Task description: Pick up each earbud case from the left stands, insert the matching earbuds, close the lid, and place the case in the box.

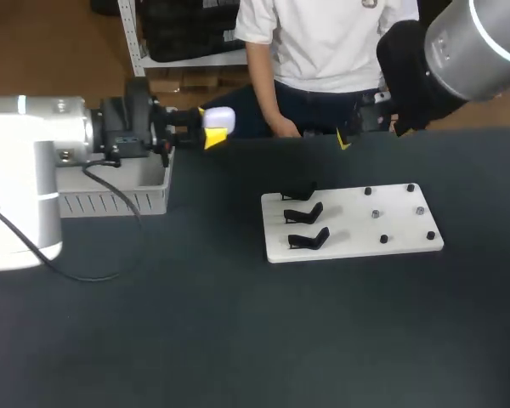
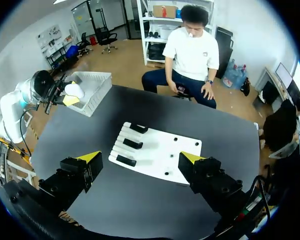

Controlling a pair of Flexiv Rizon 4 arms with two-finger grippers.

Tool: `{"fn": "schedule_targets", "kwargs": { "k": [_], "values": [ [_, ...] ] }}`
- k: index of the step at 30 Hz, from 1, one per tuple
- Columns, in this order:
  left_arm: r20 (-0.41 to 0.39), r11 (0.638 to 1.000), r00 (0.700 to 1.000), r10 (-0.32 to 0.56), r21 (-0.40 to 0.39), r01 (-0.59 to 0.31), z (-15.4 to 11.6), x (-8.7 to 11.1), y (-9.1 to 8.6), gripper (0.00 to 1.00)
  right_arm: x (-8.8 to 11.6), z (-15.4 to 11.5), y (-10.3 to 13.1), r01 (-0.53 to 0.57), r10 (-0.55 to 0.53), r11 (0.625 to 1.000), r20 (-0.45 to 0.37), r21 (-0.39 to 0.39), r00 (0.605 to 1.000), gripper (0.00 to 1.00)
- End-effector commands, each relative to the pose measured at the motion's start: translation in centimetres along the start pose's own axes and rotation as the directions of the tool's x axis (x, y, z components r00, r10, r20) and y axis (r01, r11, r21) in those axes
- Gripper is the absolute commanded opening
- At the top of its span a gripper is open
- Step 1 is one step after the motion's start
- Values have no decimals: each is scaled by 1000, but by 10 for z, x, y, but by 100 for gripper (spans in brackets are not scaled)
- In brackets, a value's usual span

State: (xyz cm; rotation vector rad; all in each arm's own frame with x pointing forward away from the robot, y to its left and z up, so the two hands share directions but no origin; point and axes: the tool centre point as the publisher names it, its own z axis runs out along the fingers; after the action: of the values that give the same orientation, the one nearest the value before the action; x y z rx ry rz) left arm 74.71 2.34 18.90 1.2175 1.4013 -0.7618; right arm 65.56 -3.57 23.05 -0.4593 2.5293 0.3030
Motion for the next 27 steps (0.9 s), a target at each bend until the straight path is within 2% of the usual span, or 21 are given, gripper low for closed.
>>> {"fn": "schedule_targets", "kwargs": {
  "k": [1, 6, 13, 15, 21, 27],
  "values": [
    [-26, 997, 1000, 5, -78, -7, -43, 3, 5, 0, 6, 4, 4, -5, 5, 1000, 28, 2, 1000, 100],
    [-52, 994, 999, 10, -112, -16, -72, 15, 23, 0, 11, 8, 10, -7, 7, 1000, 2, 3, 1000, 100],
    [-59, 990, 998, -10, -144, 1, -103, 45, 46, 0, 14, 15, 19, 2, -2, 1000, -14, 3, 1000, 100],
    [-62, 989, 998, 7, -146, -16, -109, 53, 53, 0, 14, 17, 21, 0, 0, 1000, -22, 1, 1000, 100],
    [-104, 988, 994, -27, -153, 11, -116, 85, 76, 0, 14, 25, 29, 0, -1, 1000, -42, -13, 999, 100],
    [-122, 985, 989, -85, -158, 66, -120, 127, 96, 0, 13, 26, 32, -3, 2, 1000, -48, -10, 999, 100]
  ]
}}
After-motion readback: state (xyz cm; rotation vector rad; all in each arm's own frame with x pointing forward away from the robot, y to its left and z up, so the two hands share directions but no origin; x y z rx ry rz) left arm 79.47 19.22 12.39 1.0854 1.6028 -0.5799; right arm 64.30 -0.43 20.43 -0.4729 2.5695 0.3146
